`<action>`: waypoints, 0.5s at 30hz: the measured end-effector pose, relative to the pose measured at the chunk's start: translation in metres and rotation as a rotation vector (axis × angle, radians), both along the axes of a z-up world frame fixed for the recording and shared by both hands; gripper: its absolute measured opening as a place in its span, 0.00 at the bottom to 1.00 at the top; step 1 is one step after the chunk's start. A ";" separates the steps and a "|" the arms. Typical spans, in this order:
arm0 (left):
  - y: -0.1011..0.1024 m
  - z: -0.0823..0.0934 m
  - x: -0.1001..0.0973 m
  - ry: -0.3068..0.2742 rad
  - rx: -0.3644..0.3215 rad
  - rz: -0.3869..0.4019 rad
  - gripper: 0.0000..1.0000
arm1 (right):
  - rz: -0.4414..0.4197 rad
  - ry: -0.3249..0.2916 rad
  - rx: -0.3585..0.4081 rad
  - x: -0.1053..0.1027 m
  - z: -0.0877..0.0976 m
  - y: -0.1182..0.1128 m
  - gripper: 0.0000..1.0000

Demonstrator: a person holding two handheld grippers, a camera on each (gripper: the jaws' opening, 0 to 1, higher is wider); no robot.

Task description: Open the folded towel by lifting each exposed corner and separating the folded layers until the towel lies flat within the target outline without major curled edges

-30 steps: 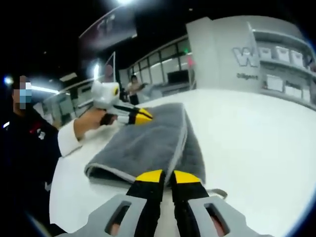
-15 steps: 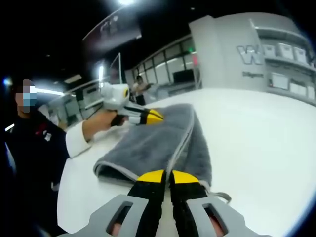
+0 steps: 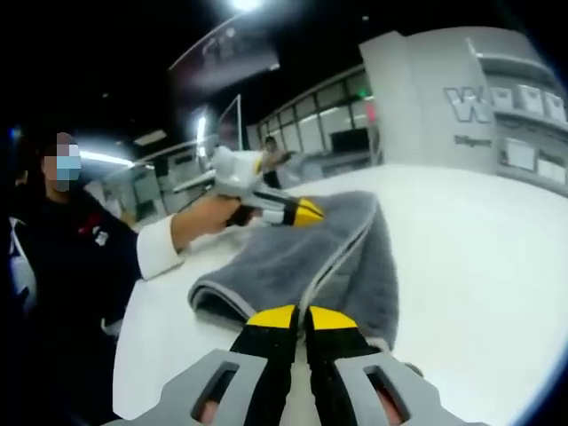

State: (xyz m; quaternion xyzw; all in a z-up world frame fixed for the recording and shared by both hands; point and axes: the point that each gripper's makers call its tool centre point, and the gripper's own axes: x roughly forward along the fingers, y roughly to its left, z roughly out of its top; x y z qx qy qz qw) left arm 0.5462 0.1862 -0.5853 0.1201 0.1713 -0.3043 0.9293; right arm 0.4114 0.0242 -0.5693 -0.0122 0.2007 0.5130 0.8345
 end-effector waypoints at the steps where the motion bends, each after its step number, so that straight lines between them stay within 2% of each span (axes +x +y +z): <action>1: 0.000 0.000 0.000 -0.001 0.000 -0.002 0.06 | 0.003 0.001 0.000 -0.001 0.000 0.000 0.00; 15: -0.004 0.001 0.008 -0.013 0.014 -0.015 0.05 | 0.083 -0.042 -0.011 -0.017 0.004 0.012 0.00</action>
